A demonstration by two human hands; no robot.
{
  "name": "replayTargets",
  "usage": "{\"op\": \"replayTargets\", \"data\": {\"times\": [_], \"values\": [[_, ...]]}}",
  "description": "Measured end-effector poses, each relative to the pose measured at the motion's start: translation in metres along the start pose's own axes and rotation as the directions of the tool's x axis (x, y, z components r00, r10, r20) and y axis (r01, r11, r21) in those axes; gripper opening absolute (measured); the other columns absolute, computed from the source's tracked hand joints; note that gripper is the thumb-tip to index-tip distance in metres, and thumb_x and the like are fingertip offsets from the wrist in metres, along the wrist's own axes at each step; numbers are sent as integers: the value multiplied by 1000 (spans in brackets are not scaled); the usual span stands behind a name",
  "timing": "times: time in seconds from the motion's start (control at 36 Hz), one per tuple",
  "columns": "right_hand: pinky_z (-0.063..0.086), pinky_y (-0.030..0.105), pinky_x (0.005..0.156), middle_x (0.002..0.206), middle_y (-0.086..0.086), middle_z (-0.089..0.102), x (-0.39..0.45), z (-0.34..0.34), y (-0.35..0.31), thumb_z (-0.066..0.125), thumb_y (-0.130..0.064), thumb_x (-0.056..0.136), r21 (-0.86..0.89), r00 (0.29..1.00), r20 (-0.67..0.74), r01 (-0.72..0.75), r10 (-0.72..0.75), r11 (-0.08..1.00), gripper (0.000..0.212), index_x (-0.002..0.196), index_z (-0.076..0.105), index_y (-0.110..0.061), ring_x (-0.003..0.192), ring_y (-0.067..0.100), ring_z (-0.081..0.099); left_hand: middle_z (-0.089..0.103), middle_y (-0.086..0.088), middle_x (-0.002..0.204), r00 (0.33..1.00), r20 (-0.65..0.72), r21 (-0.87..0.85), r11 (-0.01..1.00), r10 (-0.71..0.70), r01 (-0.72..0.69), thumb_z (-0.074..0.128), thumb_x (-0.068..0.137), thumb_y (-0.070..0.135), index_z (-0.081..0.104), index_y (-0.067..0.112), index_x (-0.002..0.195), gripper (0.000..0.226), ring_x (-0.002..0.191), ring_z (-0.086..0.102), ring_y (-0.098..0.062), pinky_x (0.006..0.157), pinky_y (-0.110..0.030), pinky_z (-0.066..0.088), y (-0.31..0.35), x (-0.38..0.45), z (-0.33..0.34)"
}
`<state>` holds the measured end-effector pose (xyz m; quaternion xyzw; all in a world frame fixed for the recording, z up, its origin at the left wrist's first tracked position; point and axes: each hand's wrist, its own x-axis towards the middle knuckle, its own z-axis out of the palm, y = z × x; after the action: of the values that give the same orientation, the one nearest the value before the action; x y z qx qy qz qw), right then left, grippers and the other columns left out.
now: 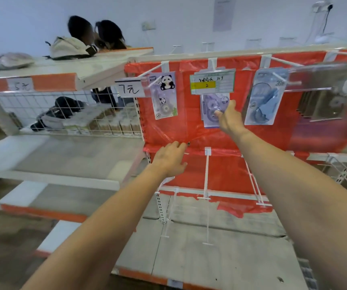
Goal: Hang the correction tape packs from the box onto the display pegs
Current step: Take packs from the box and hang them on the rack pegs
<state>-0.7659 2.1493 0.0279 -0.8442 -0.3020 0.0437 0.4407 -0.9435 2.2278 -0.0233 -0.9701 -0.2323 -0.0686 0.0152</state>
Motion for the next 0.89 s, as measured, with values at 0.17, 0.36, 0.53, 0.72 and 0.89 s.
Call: {"op": "replayTargets", "data": {"times": [0.17, 0.36, 0.53, 0.72, 0.89], "values": [[43, 49, 89, 125, 30, 53, -24, 5, 18, 40, -28, 103, -408, 994, 10, 107, -113, 907, 49, 138, 26, 3, 115, 47, 54, 48, -11, 129, 999, 36, -10, 1000, 10, -9, 57, 91, 31, 42, 10, 132, 49, 119, 49, -31, 91, -40, 41, 8, -13, 9], [40, 46, 95, 134, 24, 47, -78, 16, 45, 44, -25, 101, -579, 987, 151, 127, -47, 806, 46, 138, 31, -2, 122, 42, 49, 49, -10, 129, 990, 64, -38, 992, 123, -121, 58, 90, 33, 43, 11, 131, 48, 118, 50, -31, 94, -42, 46, 9, -26, 21], [38, 41, 97, 141, 24, 40, -137, 29, 57, 47, -19, 99, -623, 960, 271, 116, 75, 774, 49, 141, 29, 0, 127, 37, 44, 48, -12, 126, 948, 123, -72, 956, 292, -285, 56, 91, 29, 44, 9, 130, 46, 116, 51, -33, 90, -42, 45, 0, -49, 39], [39, 41, 97, 136, 22, 45, -216, 57, 67, 46, -15, 97, -631, 945, 238, -26, 225, 775, 42, 136, 35, -3, 123, 37, 48, 49, -15, 126, 880, 207, -96, 904, 427, -416, 55, 91, 31, 43, 9, 129, 45, 116, 51, -35, 87, -42, 43, -12, -77, 74], [41, 42, 99, 139, 18, 44, -290, 85, 89, 48, -21, 99, -616, 894, 224, -178, 387, 767, 44, 137, 36, -5, 124, 35, 47, 49, -15, 133, 798, 322, -208, 861, 509, -465, 54, 92, 27, 44, 7, 130, 44, 119, 51, -34, 90, -39, 45, -16, -114, 124]]}}
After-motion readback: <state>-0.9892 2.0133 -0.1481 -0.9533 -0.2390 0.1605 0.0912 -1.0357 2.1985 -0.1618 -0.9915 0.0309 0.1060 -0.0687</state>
